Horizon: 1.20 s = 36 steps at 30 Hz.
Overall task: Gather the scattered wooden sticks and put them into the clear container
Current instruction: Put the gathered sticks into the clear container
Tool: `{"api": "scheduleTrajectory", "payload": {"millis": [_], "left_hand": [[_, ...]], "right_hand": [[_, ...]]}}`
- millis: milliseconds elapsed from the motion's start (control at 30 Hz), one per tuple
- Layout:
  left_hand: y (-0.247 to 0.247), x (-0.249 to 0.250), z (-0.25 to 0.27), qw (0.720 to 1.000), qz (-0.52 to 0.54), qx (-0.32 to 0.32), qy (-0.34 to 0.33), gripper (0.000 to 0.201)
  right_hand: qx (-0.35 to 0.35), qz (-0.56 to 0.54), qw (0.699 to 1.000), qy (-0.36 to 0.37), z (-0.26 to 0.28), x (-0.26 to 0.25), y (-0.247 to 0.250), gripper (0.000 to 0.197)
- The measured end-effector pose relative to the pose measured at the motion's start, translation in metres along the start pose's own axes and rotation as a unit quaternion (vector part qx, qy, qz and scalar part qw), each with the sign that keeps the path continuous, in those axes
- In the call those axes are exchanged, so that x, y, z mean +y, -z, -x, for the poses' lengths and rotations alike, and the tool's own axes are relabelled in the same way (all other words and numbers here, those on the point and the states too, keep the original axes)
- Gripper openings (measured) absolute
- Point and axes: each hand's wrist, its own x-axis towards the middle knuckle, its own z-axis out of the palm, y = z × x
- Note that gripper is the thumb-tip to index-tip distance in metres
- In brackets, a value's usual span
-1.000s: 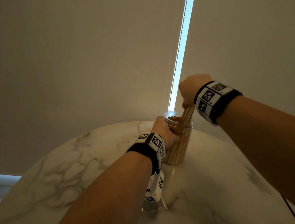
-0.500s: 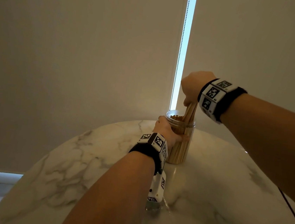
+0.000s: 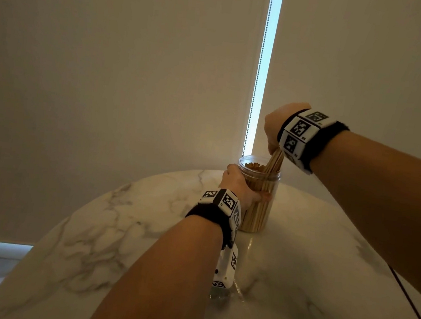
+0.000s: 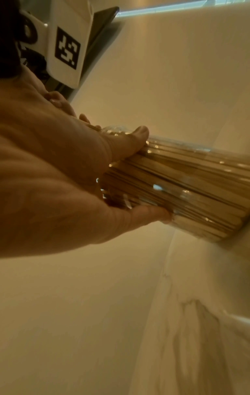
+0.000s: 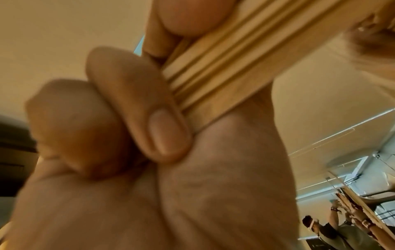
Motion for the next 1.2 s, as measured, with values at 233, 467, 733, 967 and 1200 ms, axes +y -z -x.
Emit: {"api": "scheduleTrajectory", "payload": {"millis": [233,467,733,967,1200], "left_hand": [[0.000,0.002,0.001,1.000,0.001,0.001,0.005,0.101],[0.000,0.000,-0.001,1.000,0.002,0.001,0.005,0.103],[0.001,0.002,0.002,1.000,-0.009,0.002,0.009,0.103],[0.001,0.005,0.005,1.000,-0.012,0.002,0.011,0.100],[0.001,0.005,0.008,1.000,-0.018,0.011,0.006,0.099]], "right_hand": [[0.028,-0.045,0.999,0.003,-0.001,-0.007,0.003,0.027],[-0.023,-0.189,0.982,0.001,-0.008,0.012,0.003,0.049],[-0.004,-0.107,0.994,0.016,0.004,0.004,0.007,0.045],[0.033,-0.088,0.995,0.019,0.002,-0.009,0.005,0.035],[0.018,-0.164,0.986,0.001,-0.004,-0.010,0.000,0.027]]}}
